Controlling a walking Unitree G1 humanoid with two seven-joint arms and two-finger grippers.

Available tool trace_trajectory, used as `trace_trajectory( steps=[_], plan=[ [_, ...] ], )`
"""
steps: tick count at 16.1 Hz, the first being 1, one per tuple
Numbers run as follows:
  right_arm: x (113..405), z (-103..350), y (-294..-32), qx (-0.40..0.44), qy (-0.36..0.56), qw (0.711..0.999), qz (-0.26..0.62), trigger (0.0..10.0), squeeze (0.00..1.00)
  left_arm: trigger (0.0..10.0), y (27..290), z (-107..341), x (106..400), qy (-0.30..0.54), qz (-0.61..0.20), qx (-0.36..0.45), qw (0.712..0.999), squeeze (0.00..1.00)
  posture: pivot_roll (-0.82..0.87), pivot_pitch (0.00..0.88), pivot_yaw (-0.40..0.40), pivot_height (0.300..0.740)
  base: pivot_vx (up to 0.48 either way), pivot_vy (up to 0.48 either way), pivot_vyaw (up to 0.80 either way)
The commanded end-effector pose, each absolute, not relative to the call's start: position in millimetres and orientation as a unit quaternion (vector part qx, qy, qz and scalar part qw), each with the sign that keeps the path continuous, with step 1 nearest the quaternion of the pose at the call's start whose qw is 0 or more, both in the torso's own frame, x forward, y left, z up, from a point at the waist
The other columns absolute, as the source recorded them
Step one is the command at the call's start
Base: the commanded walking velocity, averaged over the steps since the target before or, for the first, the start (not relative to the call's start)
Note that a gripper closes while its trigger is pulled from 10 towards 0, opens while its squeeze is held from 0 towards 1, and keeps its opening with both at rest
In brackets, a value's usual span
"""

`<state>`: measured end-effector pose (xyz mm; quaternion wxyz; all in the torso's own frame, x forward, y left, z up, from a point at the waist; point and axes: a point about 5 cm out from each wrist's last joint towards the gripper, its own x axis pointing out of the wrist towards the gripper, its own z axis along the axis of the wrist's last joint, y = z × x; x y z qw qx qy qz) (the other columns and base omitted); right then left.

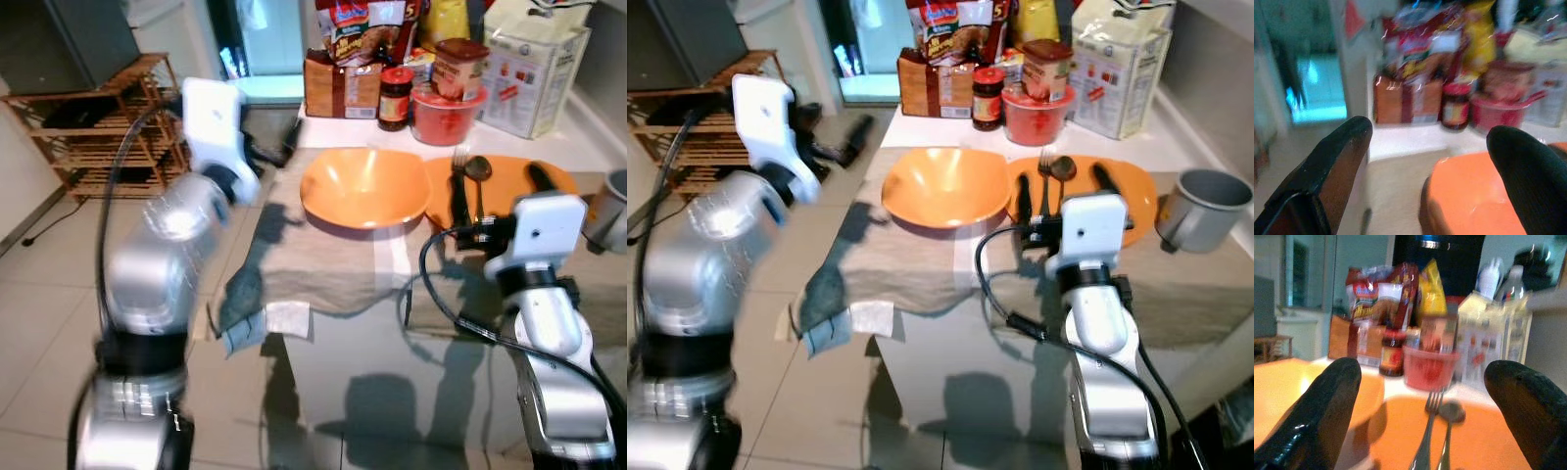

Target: Setting the table

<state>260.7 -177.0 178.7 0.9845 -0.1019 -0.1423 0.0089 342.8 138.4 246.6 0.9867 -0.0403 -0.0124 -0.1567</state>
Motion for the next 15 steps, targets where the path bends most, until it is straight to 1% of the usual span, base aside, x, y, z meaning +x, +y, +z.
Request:
trace_trajectory(
  steps=[1, 3, 6, 8, 11, 15],
  plan=[
    [260.0, 171.8, -180.8, -0.079, -0.114, 0.99, 0.02, 10.0, 0.0, 10.0, 150.3, 236.7, 353.9, 0.039, -0.143, -0.071, 0.986, 0.0, -0.16, 0.0, 0.108, 0.74, 0.0, 0.0, 0.0],
    [255.3, 166.3, -183.9, -0.077, -0.1, 0.991, 0.035, 10.0, 0.0, 10.0, 158.0, 232.5, 364.8, 0.073, -0.141, -0.096, 0.983, 0.0, -0.18, 0.0, 0.115, 0.74, 0.0, 0.0, 0.0],
    [250.4, 163.1, -185.2, -0.07, -0.085, 0.992, 0.06, 10.0, 0.0, 10.0, 159.8, 231.0, 376.4, 0.095, -0.143, -0.116, 0.978, 0.0, -0.19, 0.0, 0.119, 0.74, 0.0, 0.0, 0.0],
    [228.8, 159.6, -197.5, -0.089, -0.049, 0.99, 0.094, 10.0, 0.0, 10.0, 156.5, 227.4, 396.4, 0.132, -0.157, -0.158, 0.966, 0.0, -0.23, 0.0, 0.13, 0.74, 0.0, 0.0, 0.0],
    [205.9, 154.4, -200.6, -0.094, -0.018, 0.989, 0.117, 10.0, 0.0, 10.0, 153.8, 234.5, 407.1, 0.13, -0.154, -0.161, 0.966, 0.0, -0.27, 0.0, 0.132, 0.74, 0.0, 0.0, 0.0],
    [194.7, 158.1, -195.9, -0.084, -0.009, 0.988, 0.13, 10.0, 0.0, 10.0, 155.3, 234.8, 415.5, 0.146, -0.138, -0.177, 0.963, 0.0, -0.29, 0.003, 0.134, 0.74, 0.0, 0.0, 0.0]
  ],
)
